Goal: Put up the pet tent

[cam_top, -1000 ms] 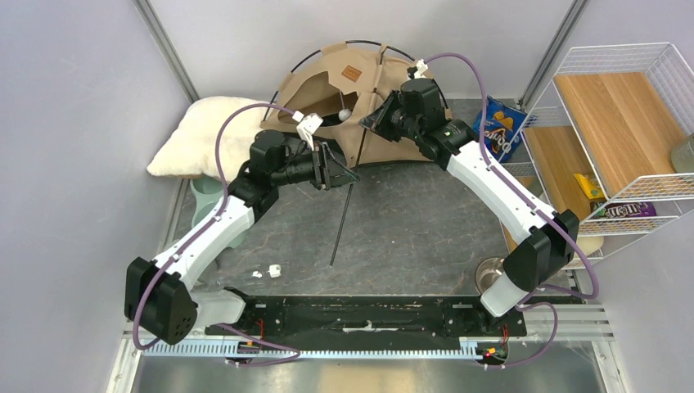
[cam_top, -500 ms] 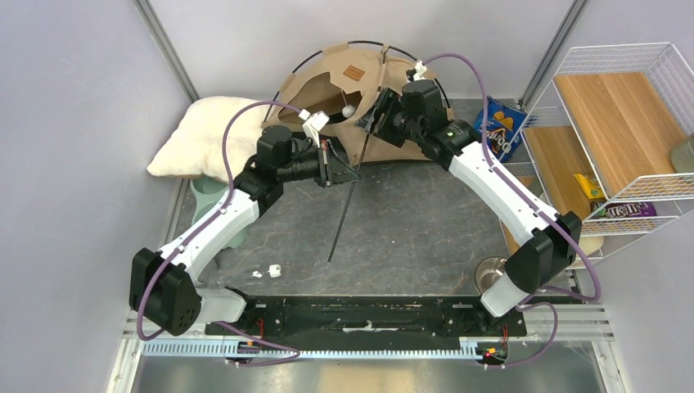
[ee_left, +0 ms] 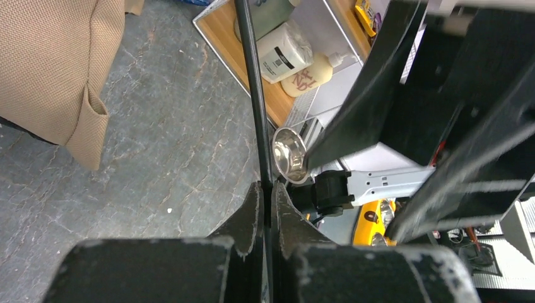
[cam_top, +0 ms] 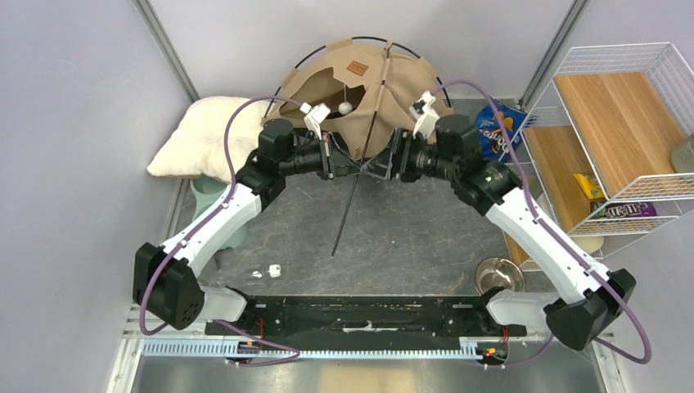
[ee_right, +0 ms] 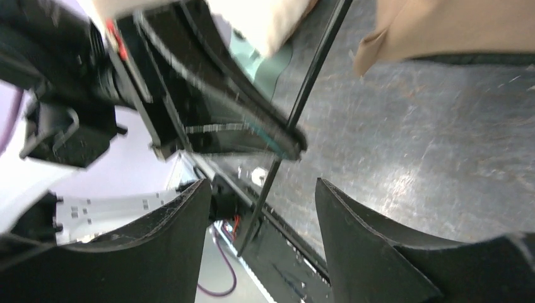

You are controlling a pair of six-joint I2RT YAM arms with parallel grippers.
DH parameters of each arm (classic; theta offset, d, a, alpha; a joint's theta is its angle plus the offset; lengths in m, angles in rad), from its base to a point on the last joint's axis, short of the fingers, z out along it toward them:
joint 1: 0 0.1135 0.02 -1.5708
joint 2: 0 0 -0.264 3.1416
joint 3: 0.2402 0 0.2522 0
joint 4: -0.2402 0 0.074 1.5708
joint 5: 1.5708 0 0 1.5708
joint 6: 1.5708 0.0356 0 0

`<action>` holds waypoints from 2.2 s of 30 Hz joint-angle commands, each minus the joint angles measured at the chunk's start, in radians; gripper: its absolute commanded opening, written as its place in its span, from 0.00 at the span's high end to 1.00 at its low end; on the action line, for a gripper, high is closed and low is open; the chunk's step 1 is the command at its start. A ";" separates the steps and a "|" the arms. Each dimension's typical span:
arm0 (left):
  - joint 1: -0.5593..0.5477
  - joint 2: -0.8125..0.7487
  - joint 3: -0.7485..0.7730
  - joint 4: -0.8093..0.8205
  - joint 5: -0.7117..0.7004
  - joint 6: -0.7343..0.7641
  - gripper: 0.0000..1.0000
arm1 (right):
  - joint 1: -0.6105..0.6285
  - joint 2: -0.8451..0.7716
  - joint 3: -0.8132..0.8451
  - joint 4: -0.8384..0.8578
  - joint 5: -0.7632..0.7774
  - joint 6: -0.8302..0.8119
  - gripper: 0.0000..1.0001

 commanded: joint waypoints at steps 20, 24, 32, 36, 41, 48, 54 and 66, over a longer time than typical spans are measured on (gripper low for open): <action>-0.001 0.022 0.065 0.149 -0.122 -0.105 0.98 | 0.286 0.025 -0.232 0.299 0.232 0.091 0.82; -0.001 0.025 0.066 0.150 -0.134 -0.102 0.98 | 0.287 0.000 -0.249 0.286 0.264 0.111 0.77; -0.002 0.032 0.069 0.153 -0.133 -0.093 0.98 | 0.287 -0.020 -0.274 0.301 0.290 0.131 1.00; -0.001 0.039 0.080 0.149 -0.129 -0.061 0.88 | 0.287 -0.019 -0.274 0.300 0.294 0.142 1.00; 0.001 0.042 0.110 0.144 -0.151 -0.004 0.57 | 0.286 -0.014 -0.273 0.292 0.296 0.148 1.00; 0.005 0.001 0.148 0.110 -0.225 0.124 0.44 | 0.288 -0.001 -0.261 0.283 0.296 0.154 1.00; 0.007 -0.090 0.081 0.031 -0.453 0.254 0.43 | 0.287 0.006 -0.253 0.280 0.297 0.155 1.00; 0.005 -0.085 -0.189 0.245 -0.372 0.437 0.40 | 0.287 0.011 -0.248 0.281 0.287 0.156 1.00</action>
